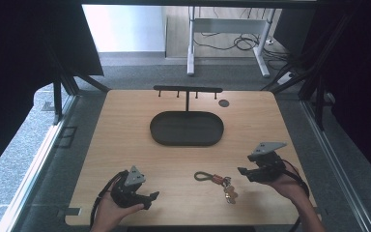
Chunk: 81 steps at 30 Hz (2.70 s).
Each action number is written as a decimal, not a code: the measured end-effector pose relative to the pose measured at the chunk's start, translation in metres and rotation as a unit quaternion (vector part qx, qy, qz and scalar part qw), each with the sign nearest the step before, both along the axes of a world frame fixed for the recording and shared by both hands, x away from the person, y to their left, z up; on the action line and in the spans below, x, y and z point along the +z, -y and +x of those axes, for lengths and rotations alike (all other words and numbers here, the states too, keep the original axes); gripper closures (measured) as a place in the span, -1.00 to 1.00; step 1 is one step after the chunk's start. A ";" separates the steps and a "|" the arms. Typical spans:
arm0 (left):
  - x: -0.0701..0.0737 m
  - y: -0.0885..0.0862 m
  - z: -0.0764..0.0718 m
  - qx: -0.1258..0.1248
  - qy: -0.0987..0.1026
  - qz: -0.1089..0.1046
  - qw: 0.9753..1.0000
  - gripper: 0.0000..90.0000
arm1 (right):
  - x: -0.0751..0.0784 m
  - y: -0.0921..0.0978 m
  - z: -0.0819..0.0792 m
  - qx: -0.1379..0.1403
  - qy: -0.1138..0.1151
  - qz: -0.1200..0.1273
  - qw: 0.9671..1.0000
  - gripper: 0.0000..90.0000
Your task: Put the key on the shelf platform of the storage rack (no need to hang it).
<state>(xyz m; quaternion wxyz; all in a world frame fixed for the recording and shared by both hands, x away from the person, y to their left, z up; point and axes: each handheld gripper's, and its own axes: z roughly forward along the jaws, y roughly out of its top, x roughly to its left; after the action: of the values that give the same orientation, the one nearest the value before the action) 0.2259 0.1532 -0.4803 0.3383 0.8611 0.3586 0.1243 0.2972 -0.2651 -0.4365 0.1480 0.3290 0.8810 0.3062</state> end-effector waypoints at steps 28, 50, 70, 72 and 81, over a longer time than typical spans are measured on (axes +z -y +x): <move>-0.001 0.003 -0.002 -0.014 -0.008 0.005 1.000 -0.53 | -0.014 -0.051 0.014 0.061 -0.046 -0.043 0.996 -0.07; -0.001 0.002 -0.002 -0.008 -0.006 0.005 1.000 -0.53 | -0.031 -0.078 0.025 0.077 -0.071 -0.064 0.992 -0.06; -0.002 -0.002 0.000 -0.008 -0.007 0.006 1.000 -0.52 | -0.059 -0.092 0.037 0.096 -0.103 -0.103 0.985 -0.03; -0.002 -0.002 0.000 -0.008 -0.006 0.006 1.000 -0.52 | -0.060 -0.092 0.035 0.098 -0.104 -0.112 0.983 -0.03; -0.002 -0.002 -0.001 -0.007 -0.006 0.005 1.000 -0.52 | -0.068 -0.090 0.030 0.106 -0.125 -0.123 0.979 0.17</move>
<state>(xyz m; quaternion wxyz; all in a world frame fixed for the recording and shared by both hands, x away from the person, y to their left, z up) 0.2251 0.1549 -0.4822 0.3324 0.8662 0.3540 0.1182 0.3269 -0.1746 -0.5050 0.0427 0.2491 0.9533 0.1654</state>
